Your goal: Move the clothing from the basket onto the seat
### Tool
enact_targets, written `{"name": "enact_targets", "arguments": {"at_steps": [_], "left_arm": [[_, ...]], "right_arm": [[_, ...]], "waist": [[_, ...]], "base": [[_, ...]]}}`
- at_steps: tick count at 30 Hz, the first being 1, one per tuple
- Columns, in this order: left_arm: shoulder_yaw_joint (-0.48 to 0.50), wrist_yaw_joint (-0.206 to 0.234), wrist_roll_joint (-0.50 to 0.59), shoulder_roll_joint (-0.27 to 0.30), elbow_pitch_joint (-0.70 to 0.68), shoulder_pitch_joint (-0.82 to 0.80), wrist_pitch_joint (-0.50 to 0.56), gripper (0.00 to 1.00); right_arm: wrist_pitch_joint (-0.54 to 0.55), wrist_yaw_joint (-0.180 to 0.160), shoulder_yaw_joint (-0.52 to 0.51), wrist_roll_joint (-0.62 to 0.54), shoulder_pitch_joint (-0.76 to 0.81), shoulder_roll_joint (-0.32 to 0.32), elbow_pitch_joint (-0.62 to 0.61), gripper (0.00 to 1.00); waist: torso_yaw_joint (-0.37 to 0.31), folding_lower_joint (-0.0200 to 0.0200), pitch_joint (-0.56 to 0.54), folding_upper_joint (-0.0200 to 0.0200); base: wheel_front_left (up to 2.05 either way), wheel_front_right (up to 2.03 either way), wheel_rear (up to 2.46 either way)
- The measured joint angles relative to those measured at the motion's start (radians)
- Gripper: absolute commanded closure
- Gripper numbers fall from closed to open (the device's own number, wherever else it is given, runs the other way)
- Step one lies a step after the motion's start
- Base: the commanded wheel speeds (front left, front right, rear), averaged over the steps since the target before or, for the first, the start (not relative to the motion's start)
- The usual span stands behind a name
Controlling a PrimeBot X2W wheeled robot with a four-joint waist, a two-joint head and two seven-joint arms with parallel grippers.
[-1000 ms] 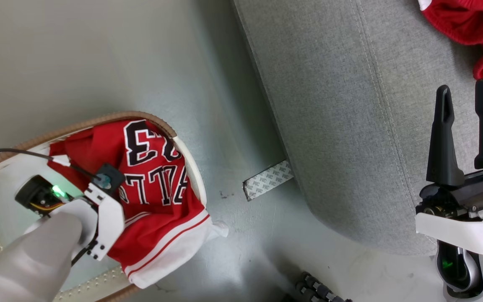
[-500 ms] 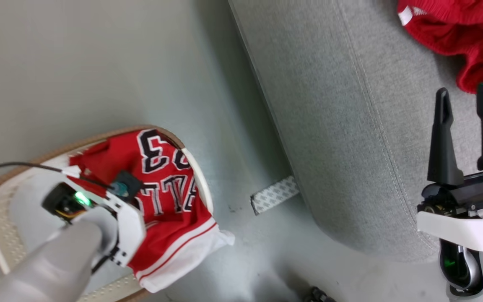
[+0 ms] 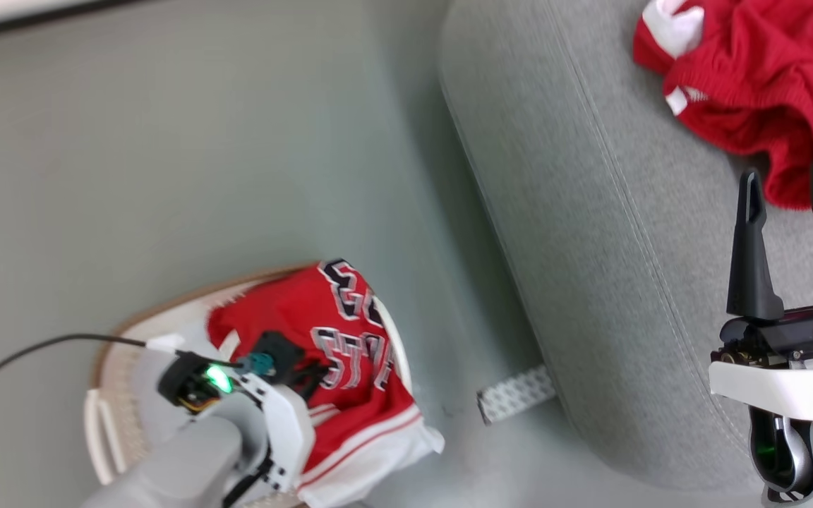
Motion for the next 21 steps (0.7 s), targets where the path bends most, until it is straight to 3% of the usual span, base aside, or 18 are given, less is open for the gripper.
{"name": "enact_targets", "arguments": {"at_steps": [12, 21], "left_arm": [[0.013, 0.000, -0.078, -0.061, -0.114, 0.055, -0.048, 1.00], [0.151, 0.000, -0.052, -0.056, -0.296, 0.118, -0.049, 1.00]], "right_arm": [[0.000, 0.000, -0.021, -0.052, 0.032, 0.000, 0.071, 0.00], [0.000, 0.000, -0.047, -0.061, 0.086, 0.000, 0.117, 0.00]], "waist": [[0.108, 0.0000, -0.205, 0.0000], [0.197, -0.0001, -0.338, 0.0000]], "base": [[0.00, 0.00, 0.00], [0.00, 0.00, 0.00]]}}
